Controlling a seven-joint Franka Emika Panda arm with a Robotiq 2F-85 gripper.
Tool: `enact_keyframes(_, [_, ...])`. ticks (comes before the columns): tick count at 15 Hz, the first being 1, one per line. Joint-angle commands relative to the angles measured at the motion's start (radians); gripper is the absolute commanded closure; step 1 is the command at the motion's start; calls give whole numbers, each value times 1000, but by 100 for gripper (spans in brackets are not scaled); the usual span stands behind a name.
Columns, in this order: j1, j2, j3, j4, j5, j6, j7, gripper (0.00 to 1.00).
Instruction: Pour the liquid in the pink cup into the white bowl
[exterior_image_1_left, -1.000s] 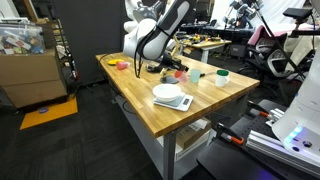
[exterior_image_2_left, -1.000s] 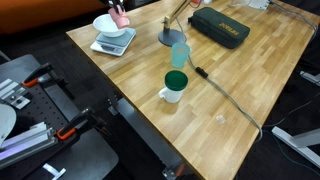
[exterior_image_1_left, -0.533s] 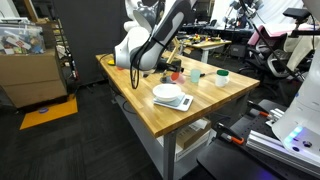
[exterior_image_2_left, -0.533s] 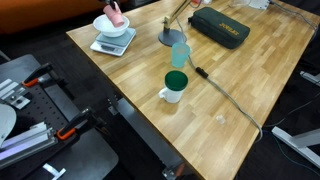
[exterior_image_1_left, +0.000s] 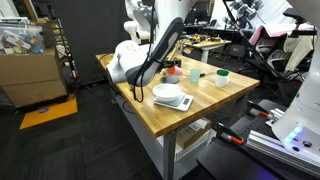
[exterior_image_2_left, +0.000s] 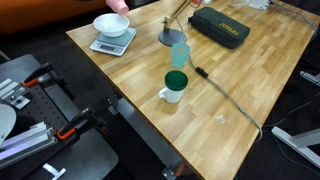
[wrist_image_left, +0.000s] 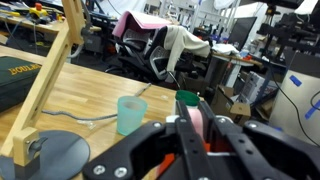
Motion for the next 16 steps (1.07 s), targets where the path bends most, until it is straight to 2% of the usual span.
enact_keyframes(1, [30, 59, -9, 48, -105, -88, -84, 96])
enact_keyframes(9, [33, 110, -12, 56, -239, -142, -169, 96])
enact_keyframes(16, [45, 122, -9, 71, -276, -161, -213, 96])
